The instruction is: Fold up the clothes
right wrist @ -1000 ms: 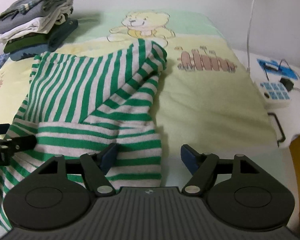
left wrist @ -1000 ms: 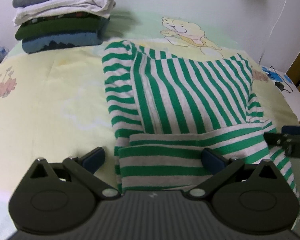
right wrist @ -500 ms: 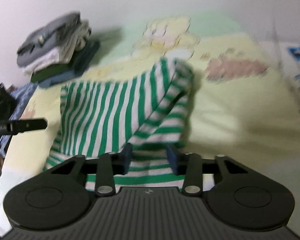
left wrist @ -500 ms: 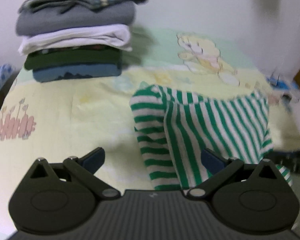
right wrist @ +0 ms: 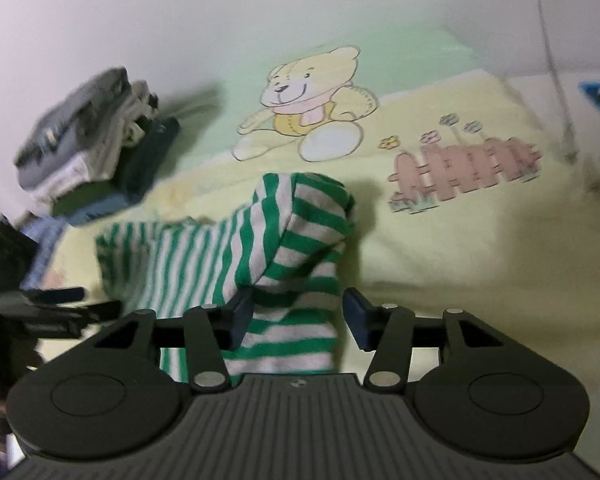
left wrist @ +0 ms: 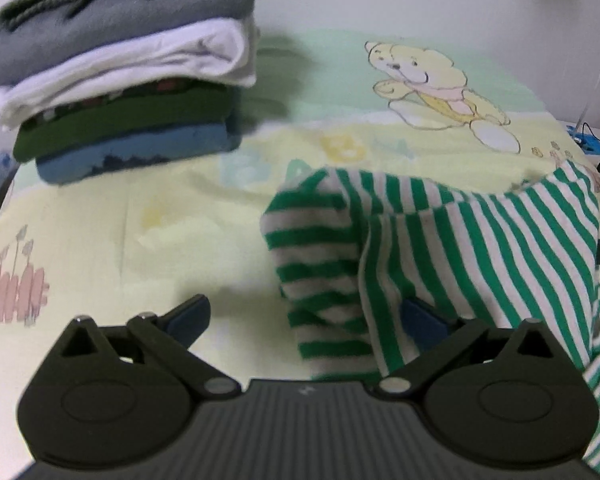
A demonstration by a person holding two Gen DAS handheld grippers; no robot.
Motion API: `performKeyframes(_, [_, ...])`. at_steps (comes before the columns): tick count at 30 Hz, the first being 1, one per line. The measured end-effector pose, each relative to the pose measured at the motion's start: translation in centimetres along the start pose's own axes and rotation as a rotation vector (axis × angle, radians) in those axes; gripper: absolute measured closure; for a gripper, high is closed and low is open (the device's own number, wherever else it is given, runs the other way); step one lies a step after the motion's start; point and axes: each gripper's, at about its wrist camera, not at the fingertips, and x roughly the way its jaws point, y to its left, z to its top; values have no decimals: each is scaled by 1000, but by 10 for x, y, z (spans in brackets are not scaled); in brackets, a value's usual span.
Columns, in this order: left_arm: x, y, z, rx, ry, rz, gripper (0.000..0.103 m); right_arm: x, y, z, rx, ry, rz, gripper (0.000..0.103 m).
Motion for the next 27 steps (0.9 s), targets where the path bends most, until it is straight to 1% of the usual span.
performKeyframes(2, [4, 2, 6, -19, 3, -10, 1, 7, -5, 3, 18, 11, -9, 43])
performKeyframes(8, [16, 3, 20, -25, 28, -36, 1, 15, -13, 14, 14, 17, -37, 43])
performKeyframes(10, [18, 8, 22, -42, 31, -49, 1, 9, -15, 17, 2, 11, -26, 43])
performKeyframes(13, [21, 14, 24, -73, 30, -68, 1, -8, -19, 21, -12, -12, 21, 43])
performKeyframes(15, [24, 15, 25, -77, 36, -78, 1, -11, -19, 24, -15, -19, 31, 40])
performKeyframes(21, [31, 8, 32, -44, 42, -101, 1, 12, -6, 37, -49, 10, 15, 39])
performKeyframes(25, [34, 11, 33, -35, 37, -121, 1, 28, 2, 43, -84, 33, -23, 39])
performKeyframes(27, [35, 10, 34, -23, 31, -124, 1, 33, 3, 44, -92, 45, -34, 37])
